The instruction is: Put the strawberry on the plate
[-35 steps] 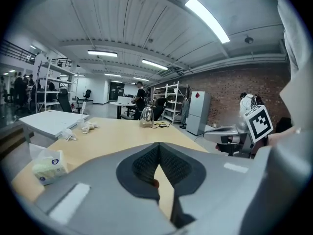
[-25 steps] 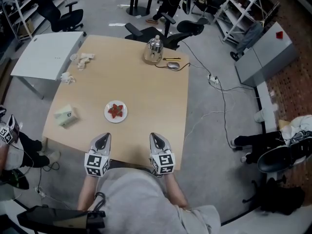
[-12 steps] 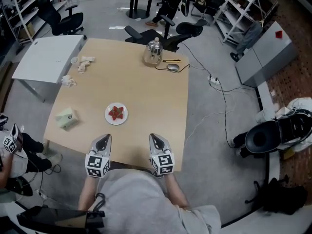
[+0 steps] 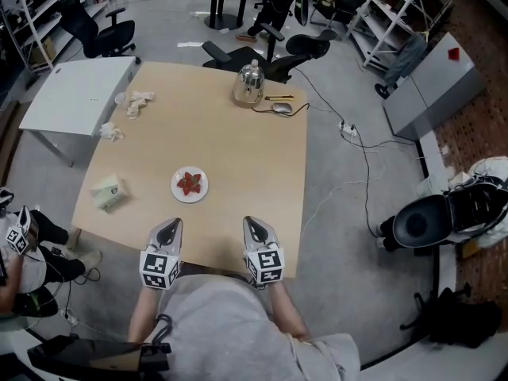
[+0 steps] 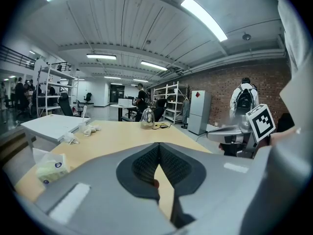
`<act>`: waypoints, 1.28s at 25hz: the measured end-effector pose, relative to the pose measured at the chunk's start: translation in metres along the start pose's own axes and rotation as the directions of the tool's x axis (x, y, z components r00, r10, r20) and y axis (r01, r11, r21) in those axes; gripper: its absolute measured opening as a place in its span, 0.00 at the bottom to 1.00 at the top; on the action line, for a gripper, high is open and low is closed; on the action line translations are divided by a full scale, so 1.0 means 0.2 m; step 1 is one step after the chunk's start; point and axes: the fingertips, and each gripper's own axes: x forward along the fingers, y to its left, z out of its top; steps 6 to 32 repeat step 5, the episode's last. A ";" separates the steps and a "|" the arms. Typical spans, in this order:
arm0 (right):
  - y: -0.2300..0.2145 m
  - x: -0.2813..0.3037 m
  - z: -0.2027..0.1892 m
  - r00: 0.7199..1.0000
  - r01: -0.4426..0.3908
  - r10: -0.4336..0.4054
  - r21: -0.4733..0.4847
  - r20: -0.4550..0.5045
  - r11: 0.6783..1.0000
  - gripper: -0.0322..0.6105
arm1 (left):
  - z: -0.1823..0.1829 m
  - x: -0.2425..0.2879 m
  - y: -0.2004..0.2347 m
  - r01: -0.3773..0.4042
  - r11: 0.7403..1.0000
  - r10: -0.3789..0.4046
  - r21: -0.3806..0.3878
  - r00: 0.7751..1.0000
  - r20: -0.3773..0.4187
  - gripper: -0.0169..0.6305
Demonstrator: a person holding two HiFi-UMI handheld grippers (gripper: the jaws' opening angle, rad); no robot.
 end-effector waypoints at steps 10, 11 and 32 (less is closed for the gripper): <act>0.01 0.00 -0.01 1.000 0.000 0.000 0.009 -0.001 1.000 0.06 | -0.01 0.00 0.00 0.001 1.000 -0.001 0.003 1.000 -0.001 0.06; 0.01 0.00 -0.01 1.000 0.000 0.000 0.009 -0.001 1.000 0.06 | -0.01 0.00 0.00 0.001 1.000 -0.001 0.003 1.000 -0.001 0.06; 0.01 0.00 -0.01 1.000 0.000 0.000 0.009 -0.001 1.000 0.06 | -0.01 0.00 0.00 0.001 1.000 -0.001 0.003 1.000 -0.001 0.06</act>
